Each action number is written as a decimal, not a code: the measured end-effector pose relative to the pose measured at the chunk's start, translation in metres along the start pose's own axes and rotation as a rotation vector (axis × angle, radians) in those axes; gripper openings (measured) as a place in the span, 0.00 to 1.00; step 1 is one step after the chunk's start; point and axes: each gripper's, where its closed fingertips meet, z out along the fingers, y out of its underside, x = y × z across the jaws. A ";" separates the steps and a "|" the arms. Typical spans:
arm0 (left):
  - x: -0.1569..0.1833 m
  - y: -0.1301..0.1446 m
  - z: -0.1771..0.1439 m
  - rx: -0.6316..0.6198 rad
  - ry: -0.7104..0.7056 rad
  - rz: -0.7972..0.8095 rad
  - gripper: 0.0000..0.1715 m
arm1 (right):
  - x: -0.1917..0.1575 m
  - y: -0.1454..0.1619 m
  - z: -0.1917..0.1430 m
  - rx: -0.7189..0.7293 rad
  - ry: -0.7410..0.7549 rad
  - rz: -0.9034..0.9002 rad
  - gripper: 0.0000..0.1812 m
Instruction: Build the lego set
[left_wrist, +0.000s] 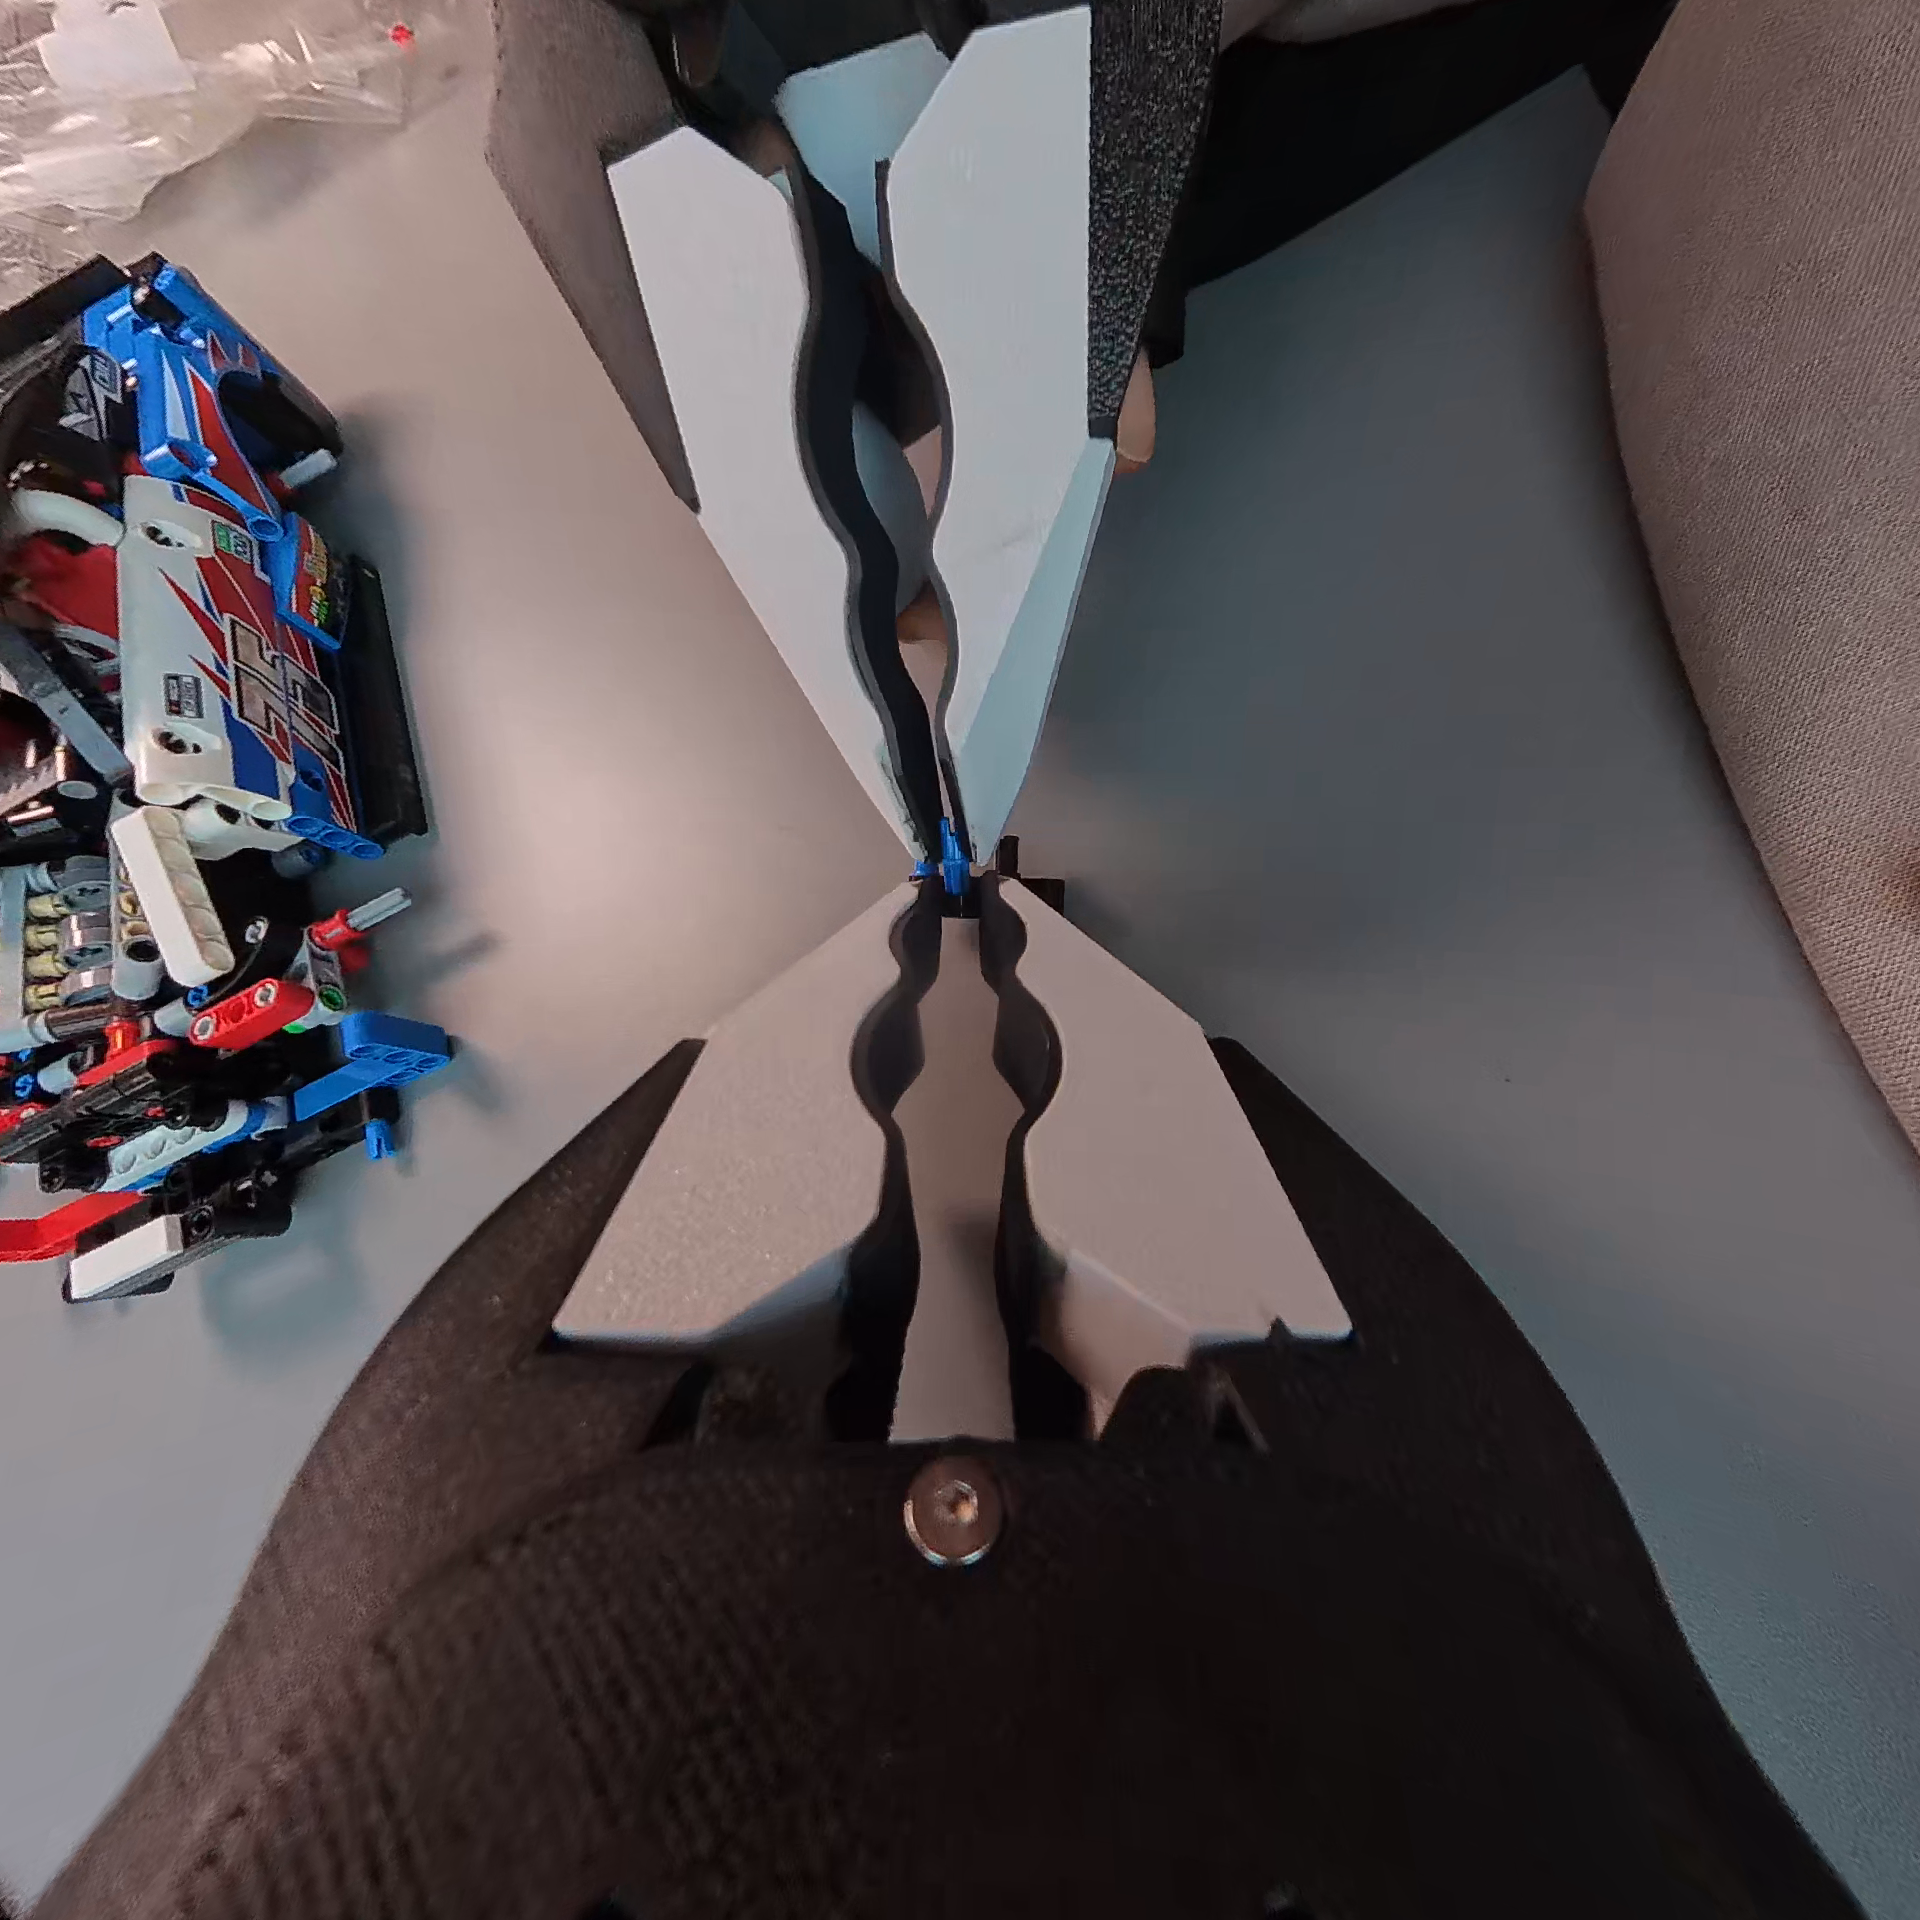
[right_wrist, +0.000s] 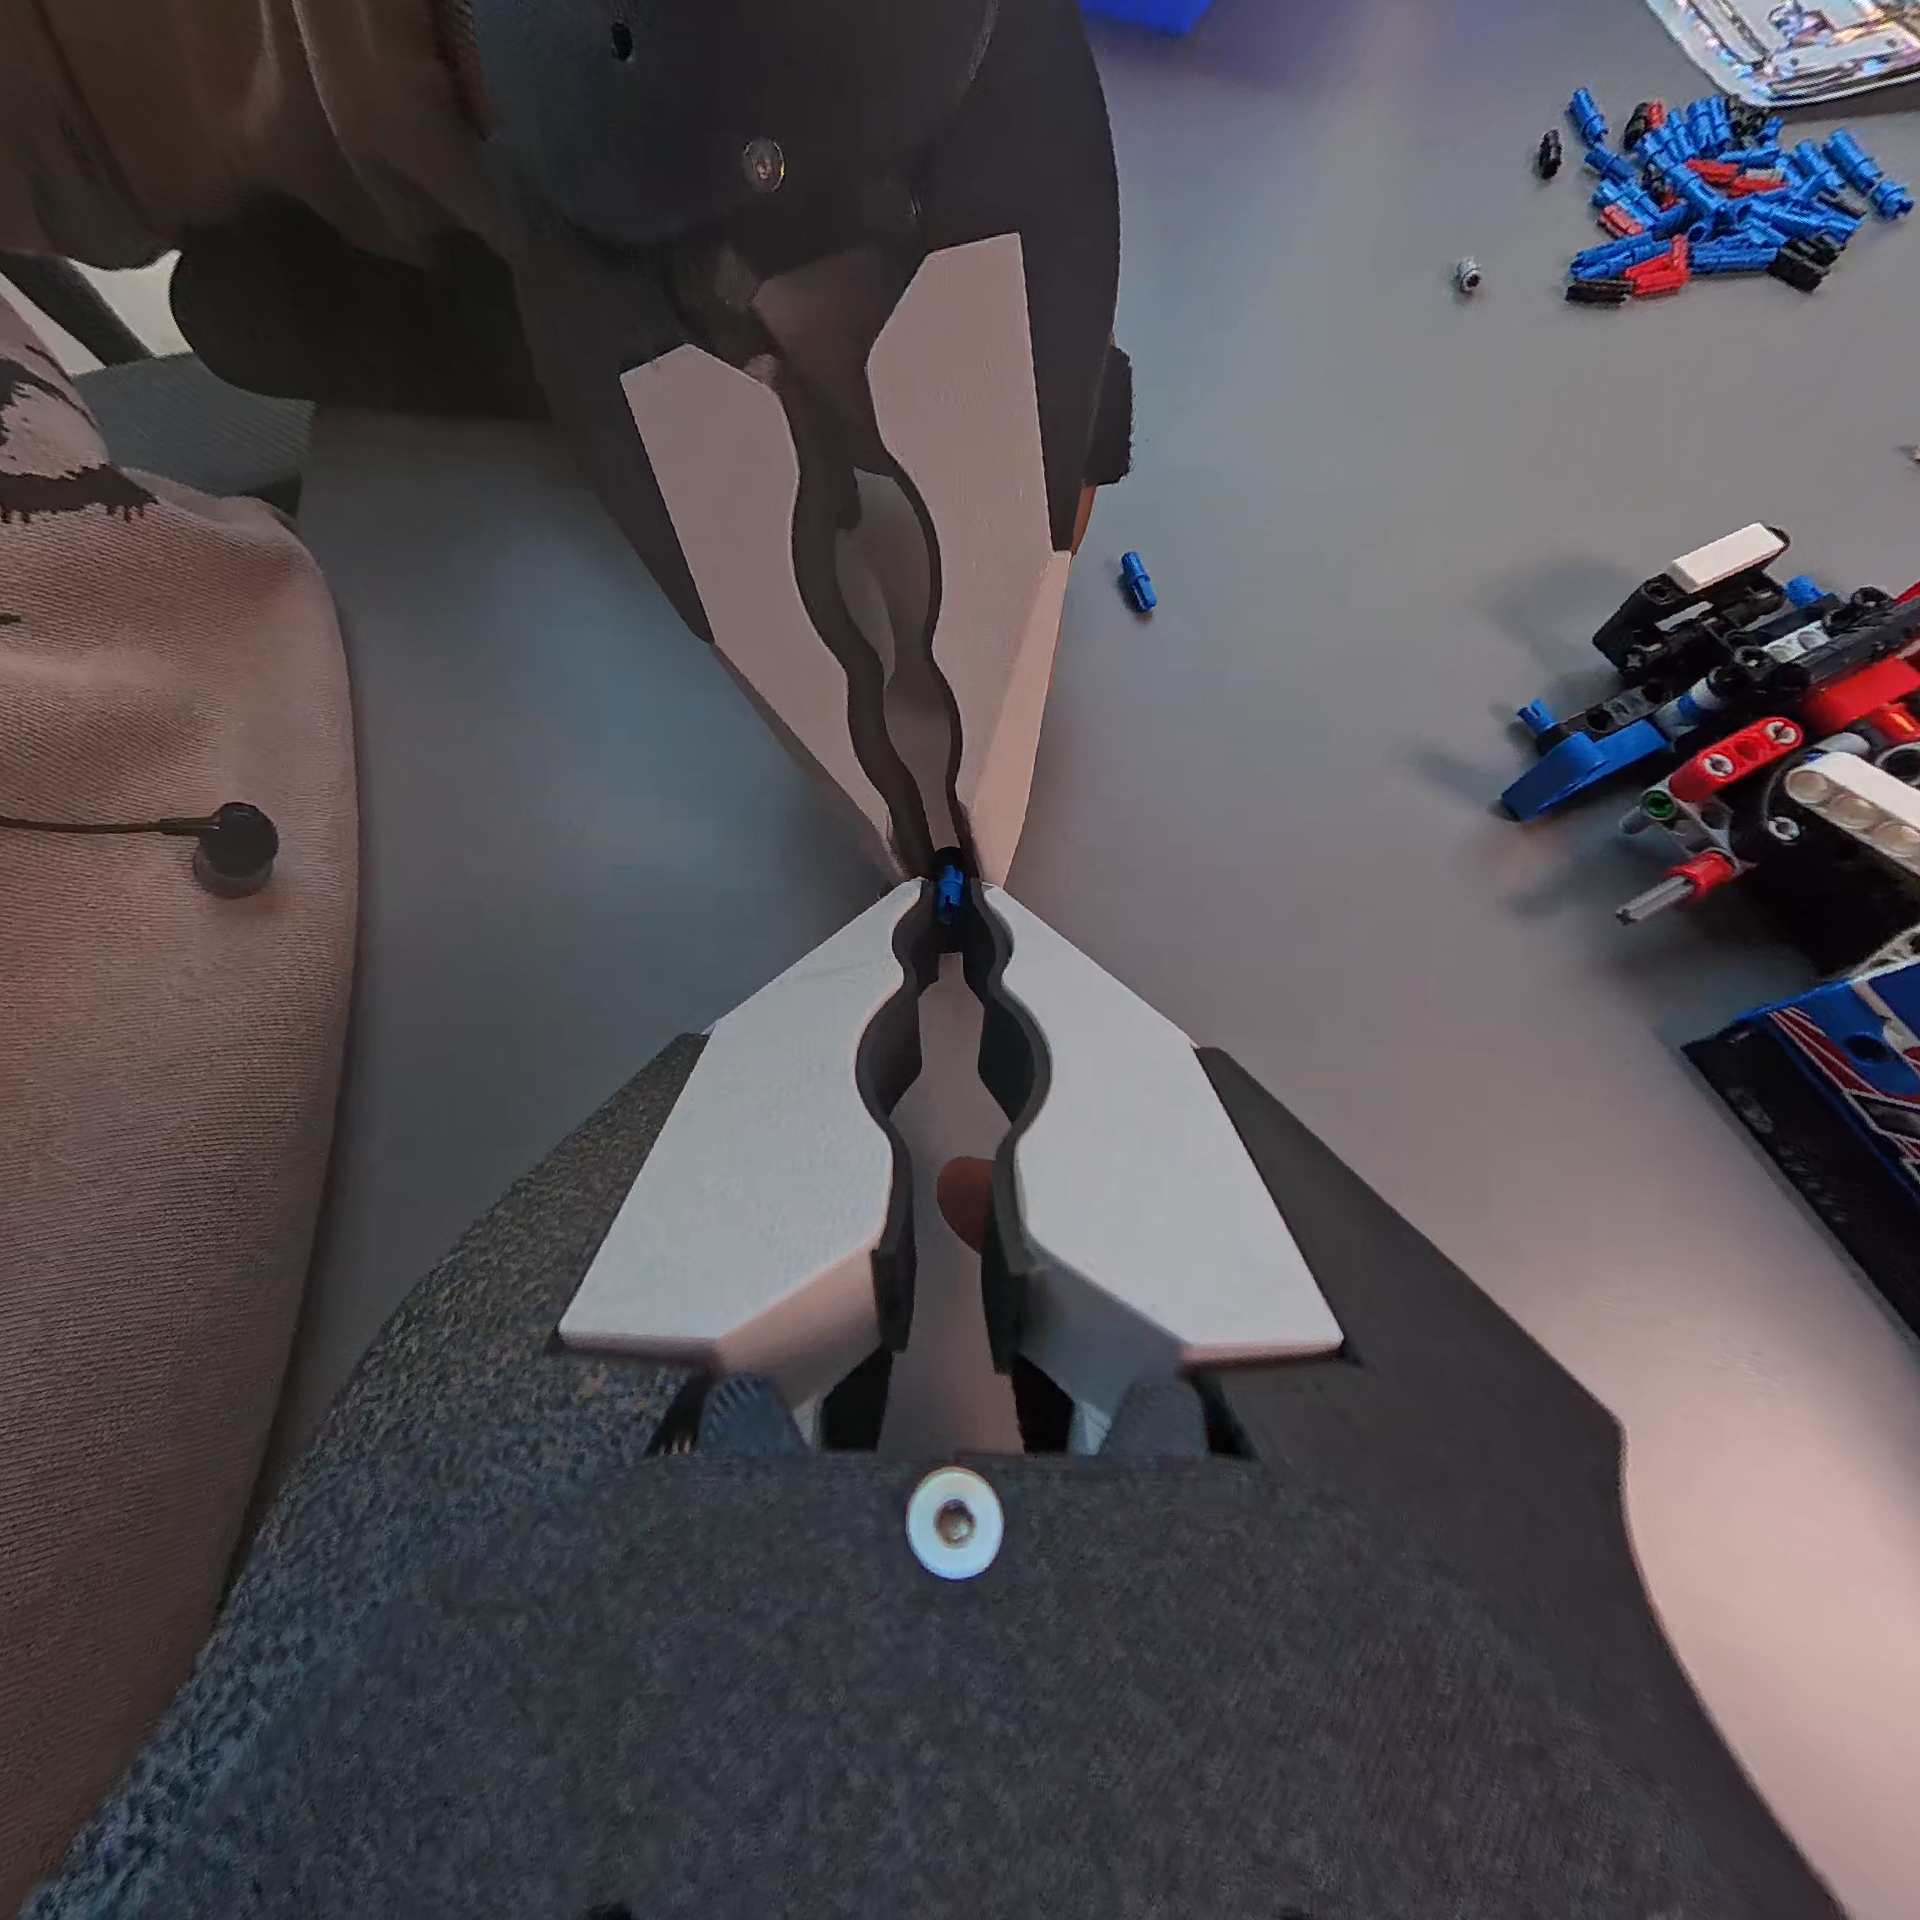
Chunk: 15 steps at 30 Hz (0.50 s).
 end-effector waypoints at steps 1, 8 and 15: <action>0.000 0.000 0.000 -0.002 0.005 -0.010 0.03 | 0.001 0.000 0.000 -0.009 0.001 0.000 0.01; 0.001 0.002 0.004 0.017 0.028 -0.072 0.03 | 0.001 0.007 0.002 0.017 -0.038 0.074 0.01; 0.001 0.002 0.004 0.029 0.030 -0.098 0.03 | 0.000 0.008 0.004 0.049 -0.052 0.111 0.01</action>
